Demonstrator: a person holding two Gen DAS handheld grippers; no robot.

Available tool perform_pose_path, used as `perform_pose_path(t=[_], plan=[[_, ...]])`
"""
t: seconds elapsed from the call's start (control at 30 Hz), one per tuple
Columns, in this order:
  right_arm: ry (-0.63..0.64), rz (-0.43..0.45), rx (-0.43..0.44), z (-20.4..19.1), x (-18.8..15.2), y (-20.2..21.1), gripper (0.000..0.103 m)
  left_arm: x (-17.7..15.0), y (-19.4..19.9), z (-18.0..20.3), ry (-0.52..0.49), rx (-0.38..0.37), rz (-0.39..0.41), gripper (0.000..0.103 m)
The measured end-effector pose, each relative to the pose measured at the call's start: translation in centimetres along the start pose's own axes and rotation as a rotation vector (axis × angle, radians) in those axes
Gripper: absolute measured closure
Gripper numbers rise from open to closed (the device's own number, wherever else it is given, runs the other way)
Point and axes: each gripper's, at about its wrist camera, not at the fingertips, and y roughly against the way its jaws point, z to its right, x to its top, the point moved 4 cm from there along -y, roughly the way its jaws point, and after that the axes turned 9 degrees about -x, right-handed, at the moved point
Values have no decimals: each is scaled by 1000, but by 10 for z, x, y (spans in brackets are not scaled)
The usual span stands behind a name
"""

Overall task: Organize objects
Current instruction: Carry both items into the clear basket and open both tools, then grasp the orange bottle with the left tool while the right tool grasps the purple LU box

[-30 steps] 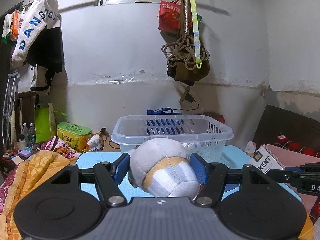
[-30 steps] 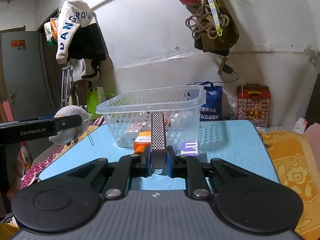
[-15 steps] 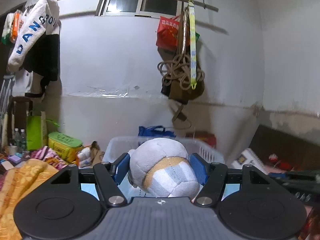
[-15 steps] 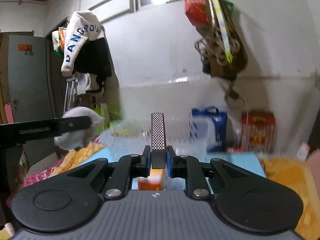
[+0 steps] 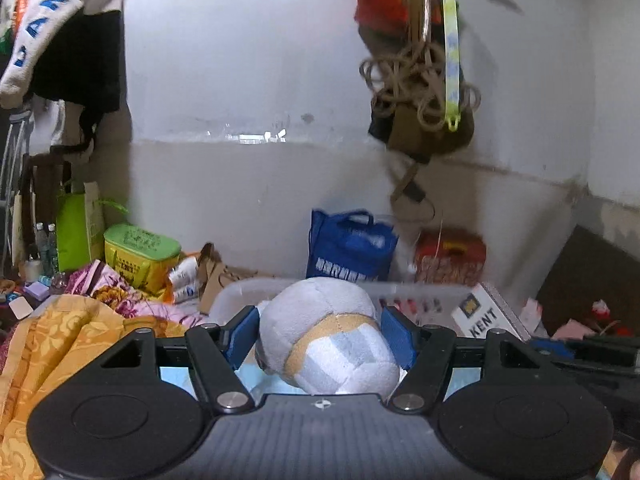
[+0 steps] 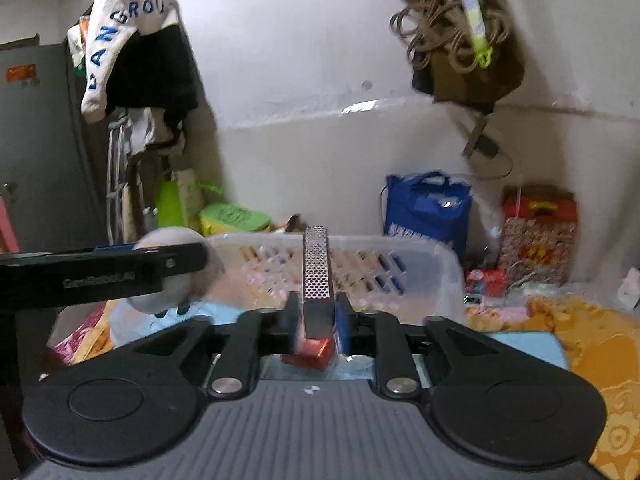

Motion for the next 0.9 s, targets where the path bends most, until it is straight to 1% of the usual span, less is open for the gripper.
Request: perform_pose_path(t=[0.03,0.07,0.1,0.13,0.17,0.23,0.3,0.37,0.4,0.43,0.47,0.53,0.63,0.67,0.73,0.77,0.83,0.9], plan=[[-16,22,-18,1,-1,7,33,-2,-1,-2,5,0,2,20],[-33,63,-28,2,-2,18,9,-3,1,-2,5,0,2,12],[-47,109,-26,2,-4,33,0,-4,6,-3,8,1,11,0],[-60,159,-22,2,-7,49,0,-5,16,-4,7,0,42,0],[-70,188,-26,2,-11,63,0,-5,24,-5,4,-1,64,0],[-90,181,-56,5,-25,85,0,-12,47,-3,-6,-8,92,0],[-115,157,-73,13,-50,100,0,-28,64,4,-26,-33,84,0],[-142,102,-76,21,-79,105,0,-53,67,13,-23,-66,1,0],[-135,52,-83,25,-88,99,0,-67,66,19,-21,-87,-37,0],[-130,-4,-110,30,-96,91,0,-80,62,27,-34,-108,-79,0],[-138,-50,-143,36,-106,86,0,-91,55,36,-59,-109,-122,0],[-176,-111,-174,50,-117,76,0,-104,40,48,-95,-71,-186,4],[-255,-144,-213,74,-123,70,0,-109,22,58,-80,-62,-225,4],[-295,-149,-213,81,-124,70,0,-111,18,60,-76,-59,-233,4],[-337,-155,-193,86,-128,68,0,-114,10,62,-62,-23,-238,4],[-326,-159,-189,85,-129,67,0,-117,6,63,-55,-13,-242,5],[-262,-167,-187,74,-129,62,0,-121,-3,63,-48,-22,-263,15],[-209,-172,-184,64,-129,58,2,-126,-7,65,-45,-44,-265,20]])
